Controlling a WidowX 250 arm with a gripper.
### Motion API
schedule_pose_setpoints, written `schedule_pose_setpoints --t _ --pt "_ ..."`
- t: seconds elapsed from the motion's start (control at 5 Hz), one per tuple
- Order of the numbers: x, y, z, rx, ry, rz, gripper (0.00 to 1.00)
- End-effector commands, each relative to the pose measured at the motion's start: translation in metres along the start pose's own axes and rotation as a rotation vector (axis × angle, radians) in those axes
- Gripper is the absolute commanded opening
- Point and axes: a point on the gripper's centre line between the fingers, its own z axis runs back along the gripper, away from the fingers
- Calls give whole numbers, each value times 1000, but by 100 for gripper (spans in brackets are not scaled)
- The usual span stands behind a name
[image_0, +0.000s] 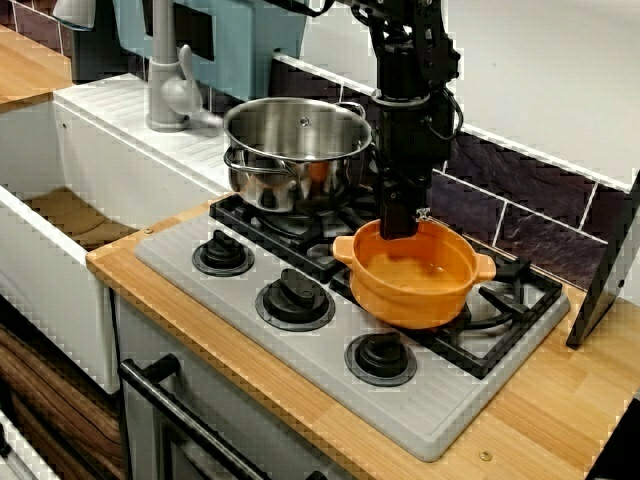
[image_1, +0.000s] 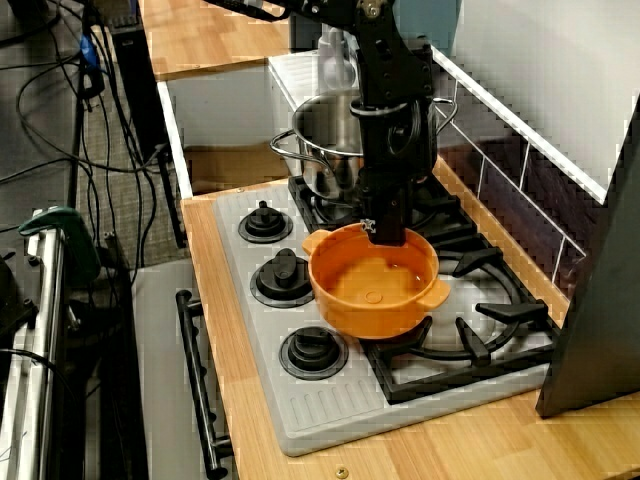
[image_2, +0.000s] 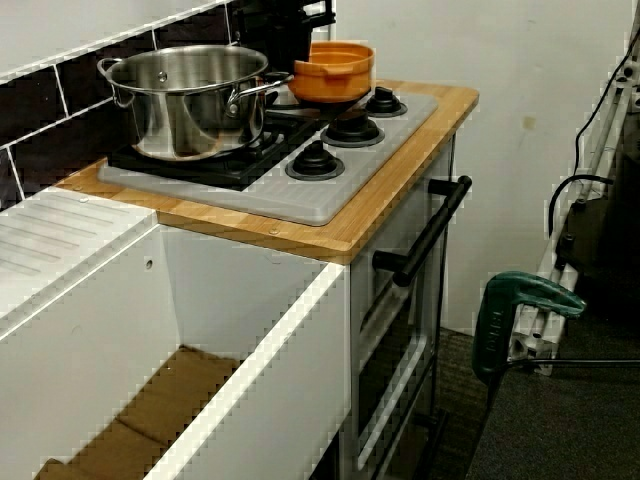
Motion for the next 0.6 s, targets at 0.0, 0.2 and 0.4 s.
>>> schedule_pose_setpoints --t 0.0,0.2,0.4 --pt "6 0 73 18 -96 -18 0" --pt "1 9 91 13 -136 -49 0" --pt "2 12 95 13 -139 -52 0"
